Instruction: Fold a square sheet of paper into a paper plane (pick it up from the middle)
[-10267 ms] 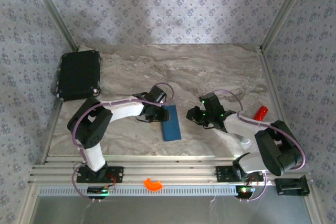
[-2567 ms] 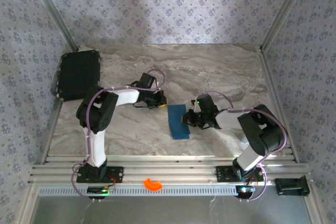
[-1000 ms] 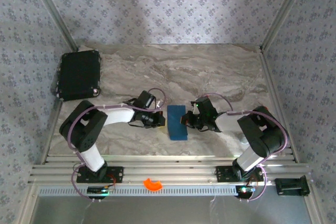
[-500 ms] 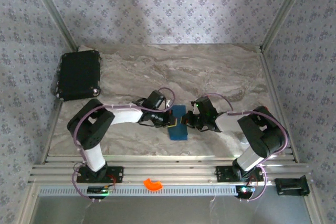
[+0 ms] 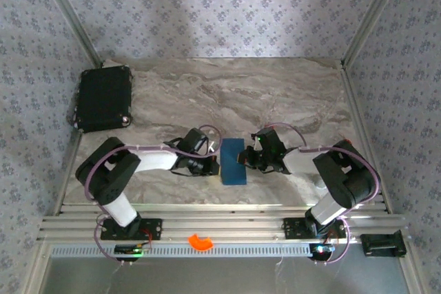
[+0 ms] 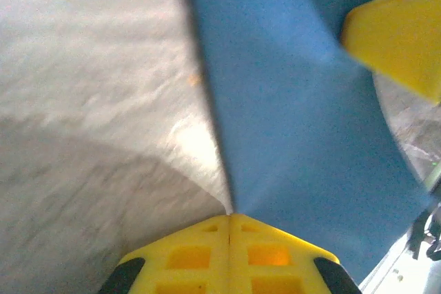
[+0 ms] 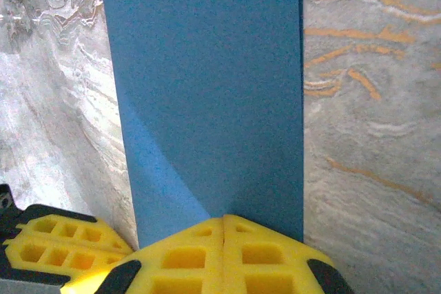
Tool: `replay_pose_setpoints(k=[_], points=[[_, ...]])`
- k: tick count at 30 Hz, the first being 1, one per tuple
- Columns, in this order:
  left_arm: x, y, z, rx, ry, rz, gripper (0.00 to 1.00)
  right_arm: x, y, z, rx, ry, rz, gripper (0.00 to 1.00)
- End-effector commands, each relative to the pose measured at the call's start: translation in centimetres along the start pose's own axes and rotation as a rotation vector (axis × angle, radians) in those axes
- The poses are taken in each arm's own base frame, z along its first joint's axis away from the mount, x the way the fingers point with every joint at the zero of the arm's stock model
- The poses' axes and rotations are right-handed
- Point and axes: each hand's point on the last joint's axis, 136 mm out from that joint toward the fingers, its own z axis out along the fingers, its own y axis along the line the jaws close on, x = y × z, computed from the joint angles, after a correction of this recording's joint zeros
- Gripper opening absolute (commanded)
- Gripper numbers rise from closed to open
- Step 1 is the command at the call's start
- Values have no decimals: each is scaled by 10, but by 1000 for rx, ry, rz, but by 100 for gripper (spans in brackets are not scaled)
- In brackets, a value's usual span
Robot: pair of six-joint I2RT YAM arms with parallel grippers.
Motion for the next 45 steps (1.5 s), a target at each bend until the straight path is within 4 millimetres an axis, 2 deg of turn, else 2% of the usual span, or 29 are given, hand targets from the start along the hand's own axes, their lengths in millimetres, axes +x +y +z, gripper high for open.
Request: replay_pose_setpoints(k=[1,4,6,10,13,17,23,28,31,36,41,45], points=[[-6,-11,-15,14,-42,0,4,36,-67,-5,245,83,92,1],[-24,-34,-27,67,-106,9,4,35,-67,-5,244,75,93,1],[-33,-47,-28,108,-118,12,4,35,-68,-5,243,73,96,1],[-35,-67,-11,171,-65,20,4,34,-66,-2,236,77,94,1],[-27,-68,4,170,-22,26,4,33,-64,-2,231,74,91,1],[-14,-50,19,144,22,0,4,33,-65,-2,233,75,92,1],[18,-7,29,44,88,-25,4,35,-69,-2,243,73,93,1],[41,19,25,-36,130,-9,4,34,-69,-2,236,62,99,1],[44,22,16,-61,120,10,4,35,-70,-2,239,65,100,1],[34,7,-2,-42,49,38,4,35,-69,-2,234,65,99,1],[10,-28,-20,43,-42,56,4,34,-68,-2,235,64,98,1],[-6,-52,-21,127,-70,42,4,34,-68,-2,233,64,96,1]])
